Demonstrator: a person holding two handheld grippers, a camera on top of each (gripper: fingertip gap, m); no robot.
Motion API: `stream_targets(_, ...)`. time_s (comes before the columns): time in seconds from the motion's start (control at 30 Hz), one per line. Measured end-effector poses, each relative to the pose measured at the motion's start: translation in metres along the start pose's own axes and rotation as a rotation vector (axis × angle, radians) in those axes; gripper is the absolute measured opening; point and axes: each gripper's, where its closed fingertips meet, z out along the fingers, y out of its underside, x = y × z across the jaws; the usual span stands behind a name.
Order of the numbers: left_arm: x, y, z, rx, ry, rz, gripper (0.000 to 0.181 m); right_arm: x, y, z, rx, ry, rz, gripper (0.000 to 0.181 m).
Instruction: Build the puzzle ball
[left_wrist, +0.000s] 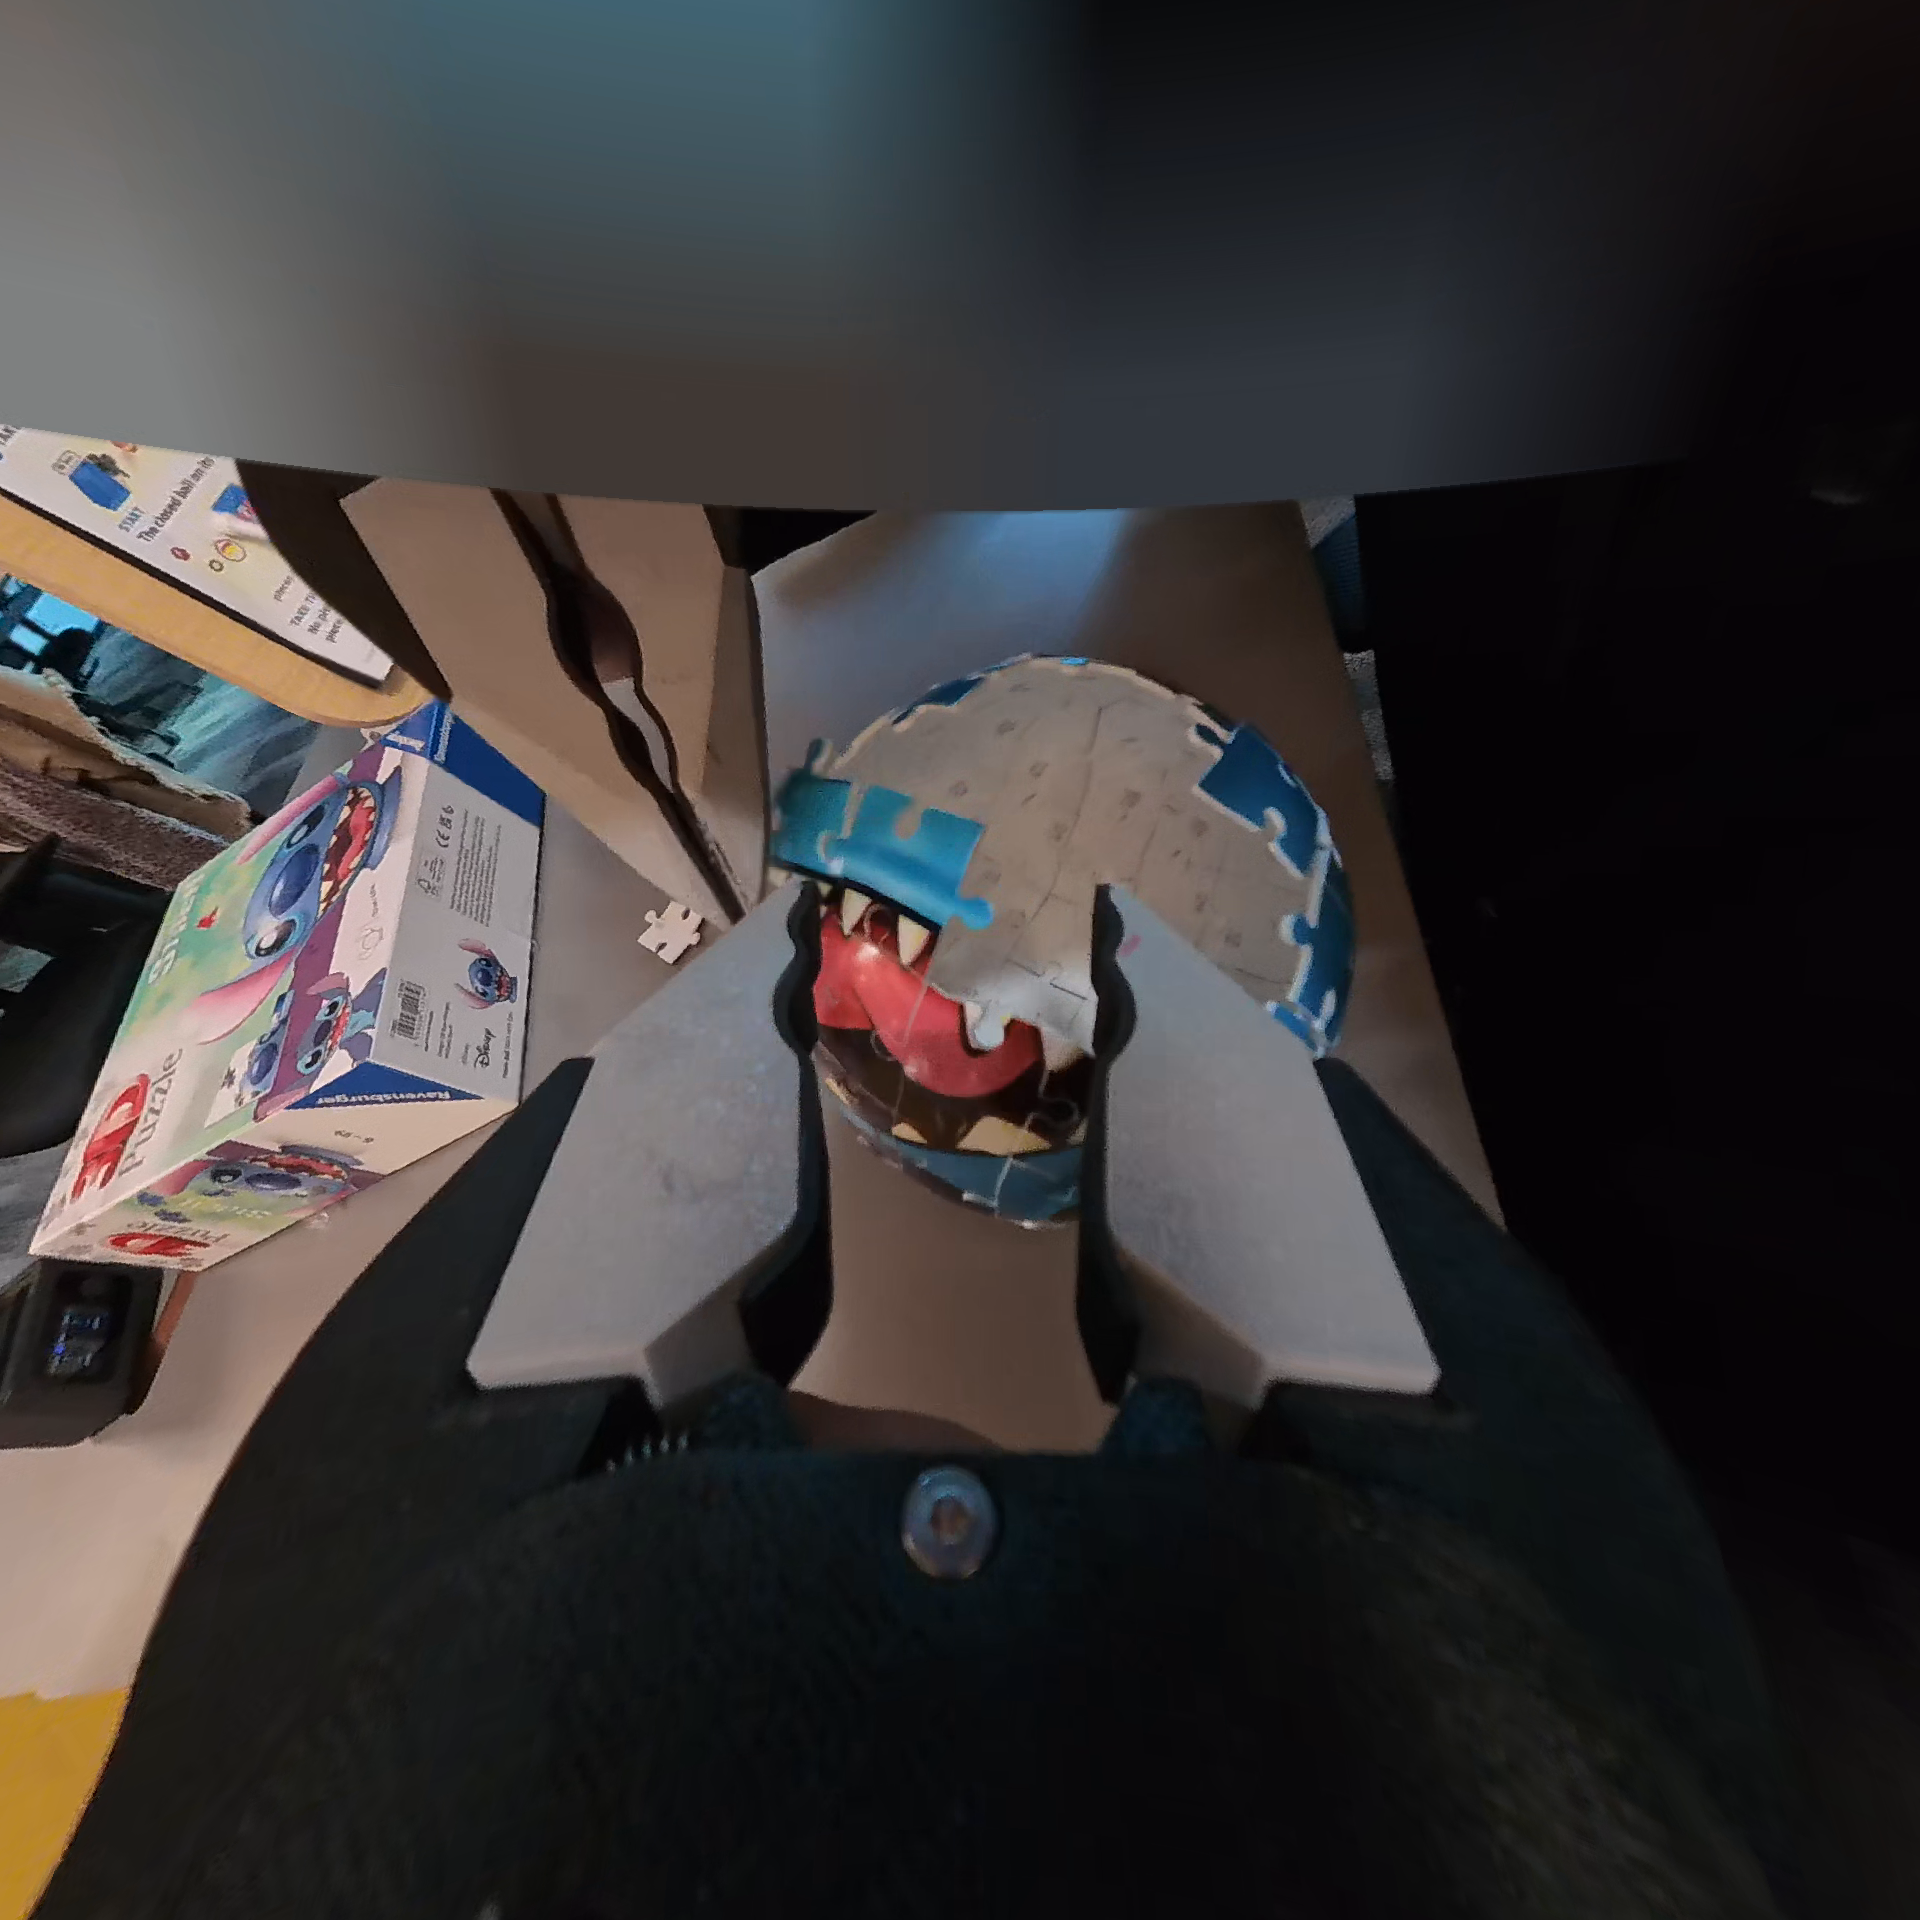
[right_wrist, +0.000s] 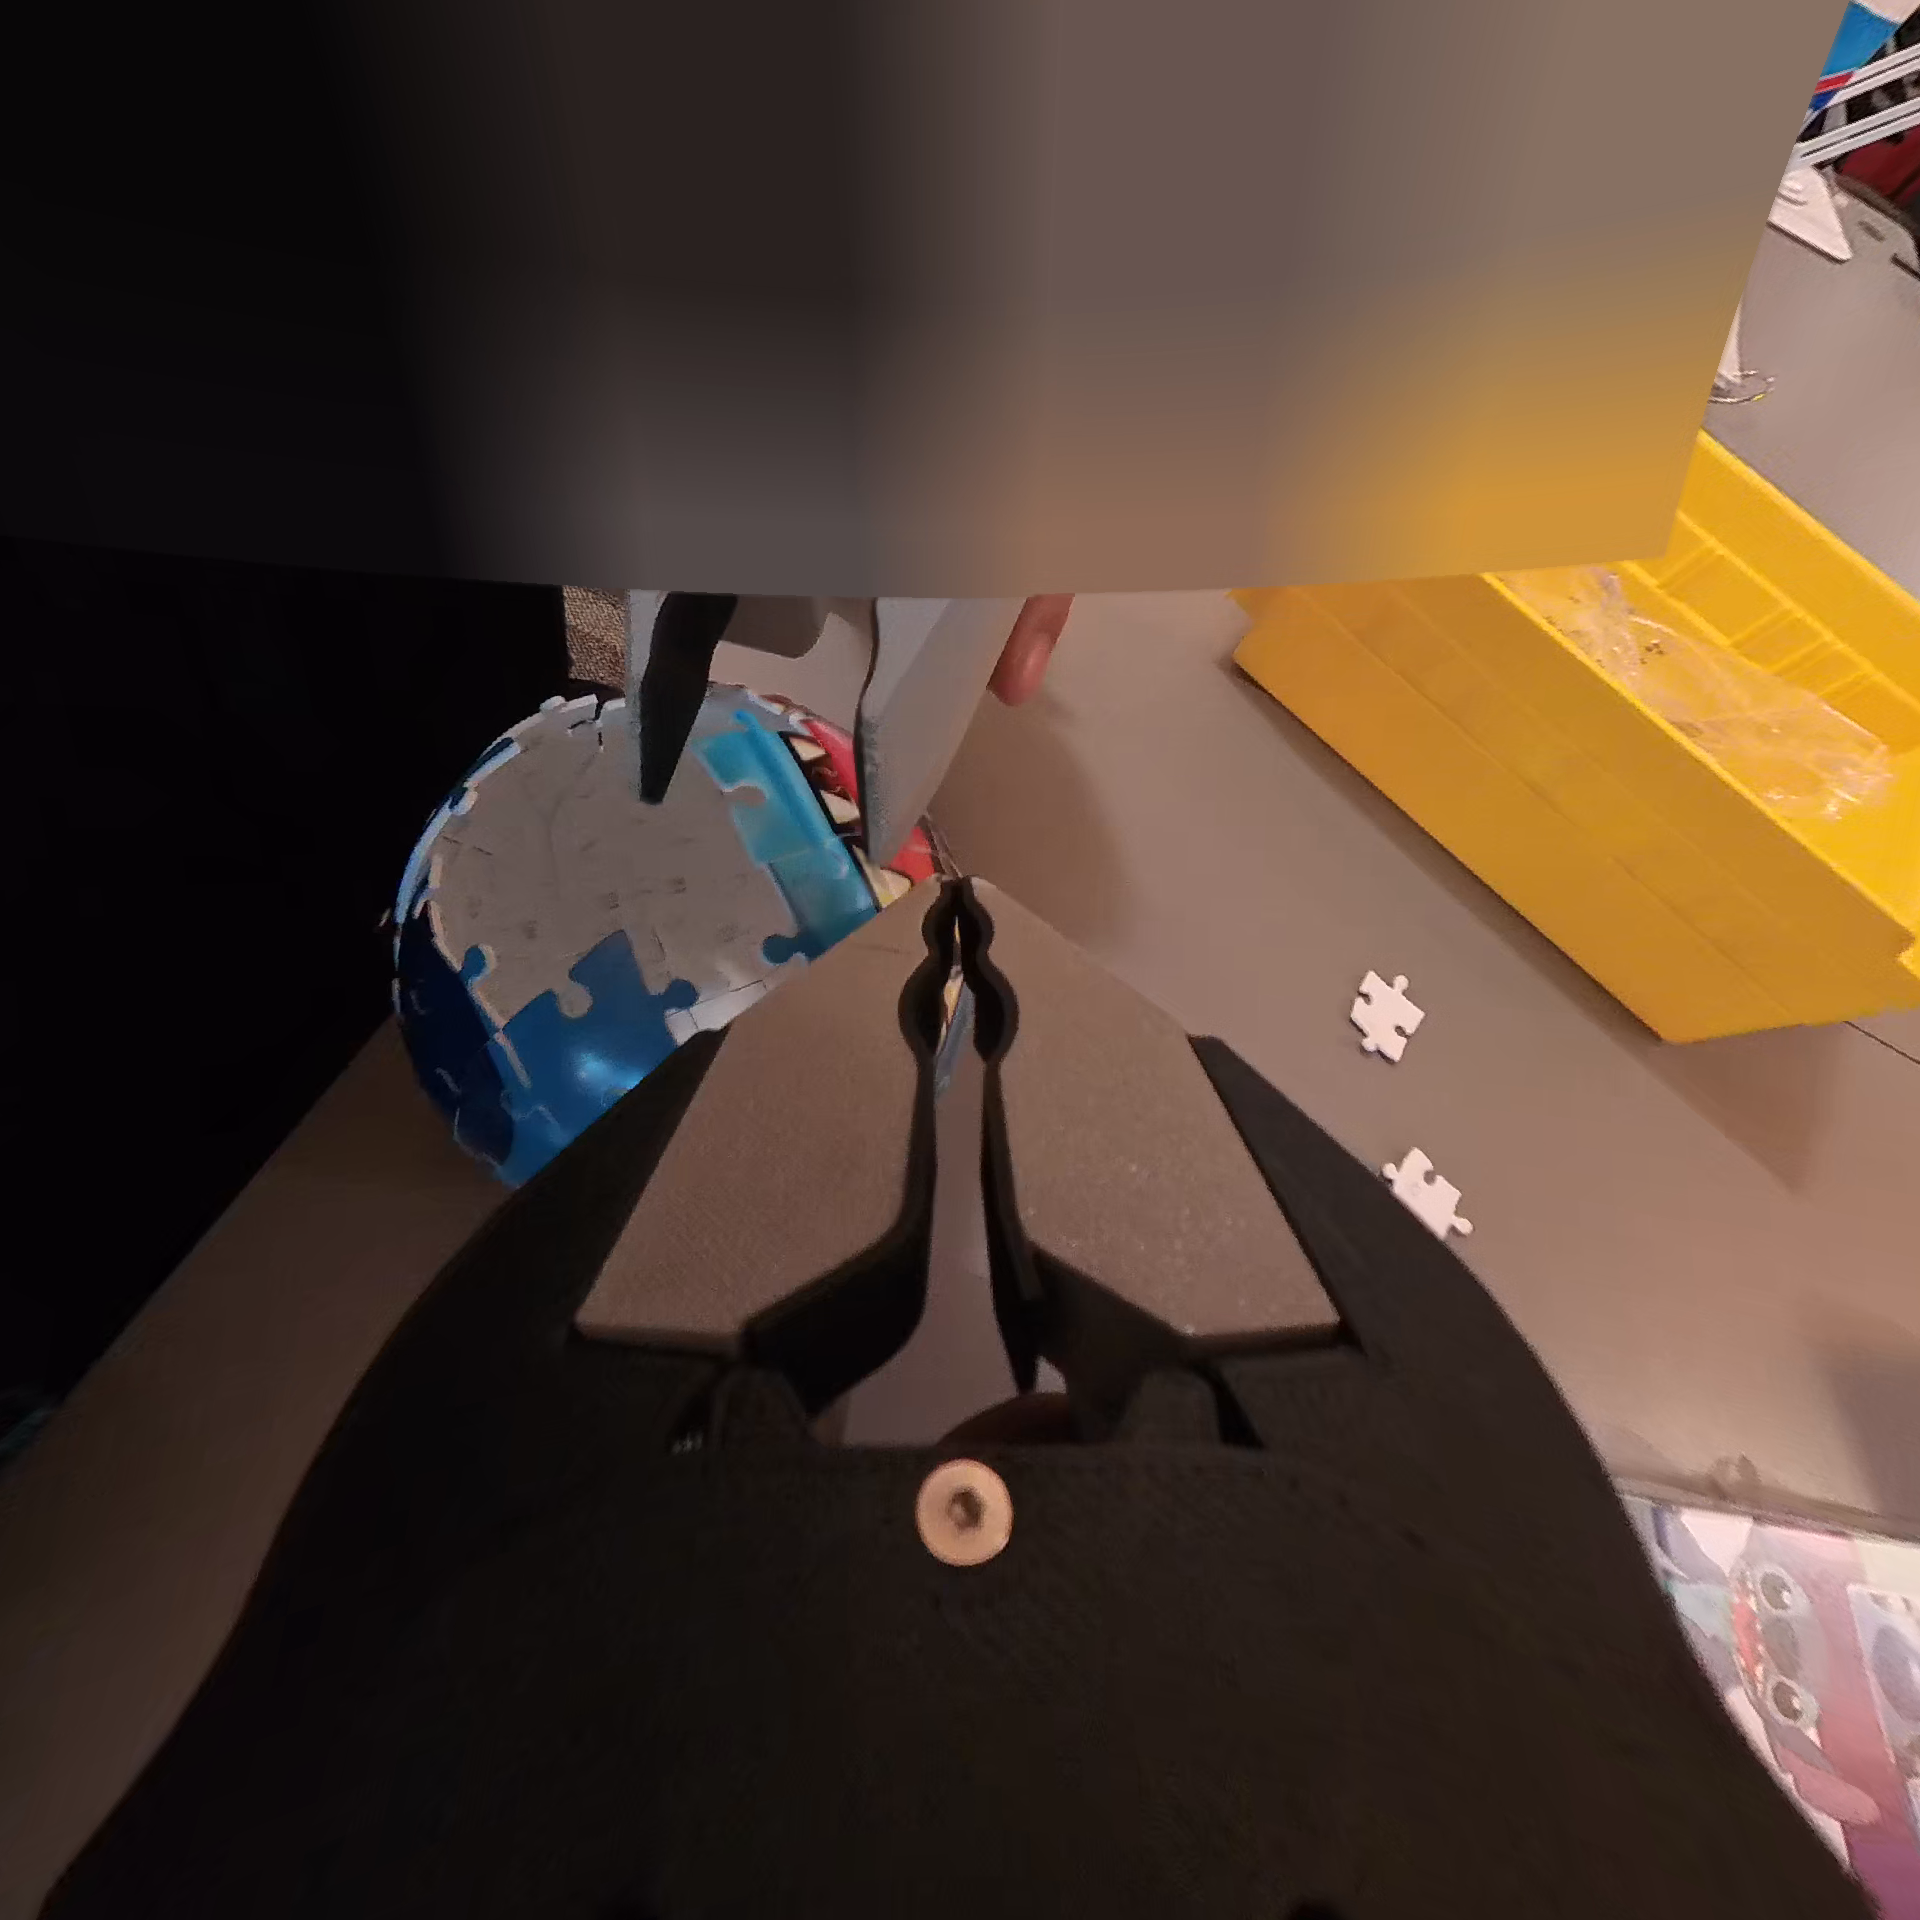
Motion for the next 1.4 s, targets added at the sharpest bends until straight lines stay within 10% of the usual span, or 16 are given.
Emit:
stream_targets(1.03, -0.003, -0.003, -0.001, -0.004, -0.028, 0.018, 0.050, -0.018, 0.002, -0.017, 0.014, 0.001, -0.059, 0.002)
stream_targets(1.4, -0.013, -0.001, -0.045, 0.074, -0.086, -0.119, 0.053, 0.004, 0.017, -0.079, 0.138, 0.202, 0.115, 0.014)
